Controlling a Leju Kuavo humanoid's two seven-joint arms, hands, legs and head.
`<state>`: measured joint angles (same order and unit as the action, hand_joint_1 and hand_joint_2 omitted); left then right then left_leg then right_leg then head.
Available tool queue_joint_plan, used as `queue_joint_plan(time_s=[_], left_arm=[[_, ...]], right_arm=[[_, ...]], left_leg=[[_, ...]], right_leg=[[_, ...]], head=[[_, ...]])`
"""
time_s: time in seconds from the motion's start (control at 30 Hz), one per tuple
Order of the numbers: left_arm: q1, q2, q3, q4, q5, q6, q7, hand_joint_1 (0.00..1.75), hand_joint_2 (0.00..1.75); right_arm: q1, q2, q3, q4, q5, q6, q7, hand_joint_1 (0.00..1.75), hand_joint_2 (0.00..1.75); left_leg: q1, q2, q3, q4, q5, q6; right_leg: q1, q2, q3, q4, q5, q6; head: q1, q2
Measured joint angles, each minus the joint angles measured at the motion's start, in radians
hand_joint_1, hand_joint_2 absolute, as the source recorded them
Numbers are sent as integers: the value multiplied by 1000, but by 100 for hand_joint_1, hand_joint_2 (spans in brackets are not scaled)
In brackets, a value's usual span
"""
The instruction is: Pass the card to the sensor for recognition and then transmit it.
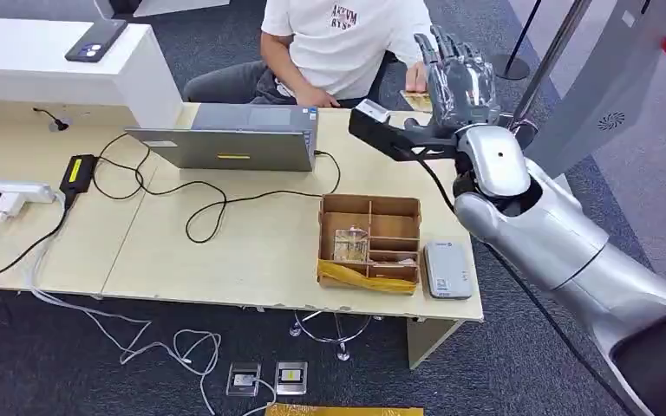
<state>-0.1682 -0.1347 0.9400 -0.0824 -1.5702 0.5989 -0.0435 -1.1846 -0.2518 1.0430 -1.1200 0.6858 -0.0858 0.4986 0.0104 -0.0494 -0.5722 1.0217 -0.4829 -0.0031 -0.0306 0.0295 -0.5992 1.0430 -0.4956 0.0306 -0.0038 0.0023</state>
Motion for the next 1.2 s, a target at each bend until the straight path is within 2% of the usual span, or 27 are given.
queue_joint_plan(time_s=[0.1, 0.27, 0.67, 0.7, 0.73, 1.2], left_arm=[[0, 3, -6, 0, 1, 0, 0, 0, 175], [2, 6, -7, 0, 3, -2, 0, 0, 175], [8, 12, -7, 0, 0, -4, 10, 0, 175], [8, 12, -7, 0, 0, -4, 10, 0, 175], [9, 13, -7, 0, 0, -4, 10, 0, 175], [12, 16, -8, 0, 0, -4, 19, 0, 175]], right_arm=[[0, 28, 18, 32, -39, -13, -27, 0, 175], [6, 70, 48, 90, -53, -55, -28, 0, 175], [20, 80, 84, 138, -71, -63, -29, 0, 175], [21, 80, 84, 140, -74, -64, -29, 159, 175], [22, 80, 84, 142, -75, -64, -29, 173, 175], [29, 80, 92, 158, -86, -72, -29, 175, 175]], left_leg=[[0, 2, 0, 0, 0, -1], [1, 2, 0, 0, -1, -1], [1, 3, 0, 0, -1, -1], [1, 3, 0, 0, -1, -1], [1, 3, 0, 0, -1, -1], [1, 3, 0, 0, -1, -1]], right_leg=[[0, 1, -1, 0, 1, -1], [1, 1, -1, 0, 1, -1], [1, 2, -1, 0, 1, -1], [1, 2, -1, 0, 1, -1], [1, 2, -1, 0, 1, -1], [1, 2, -2, 0, 1, -1]], head=[[0, 0], [0, 0], [0, 0], [0, 0], [0, 0], [0, 0]])
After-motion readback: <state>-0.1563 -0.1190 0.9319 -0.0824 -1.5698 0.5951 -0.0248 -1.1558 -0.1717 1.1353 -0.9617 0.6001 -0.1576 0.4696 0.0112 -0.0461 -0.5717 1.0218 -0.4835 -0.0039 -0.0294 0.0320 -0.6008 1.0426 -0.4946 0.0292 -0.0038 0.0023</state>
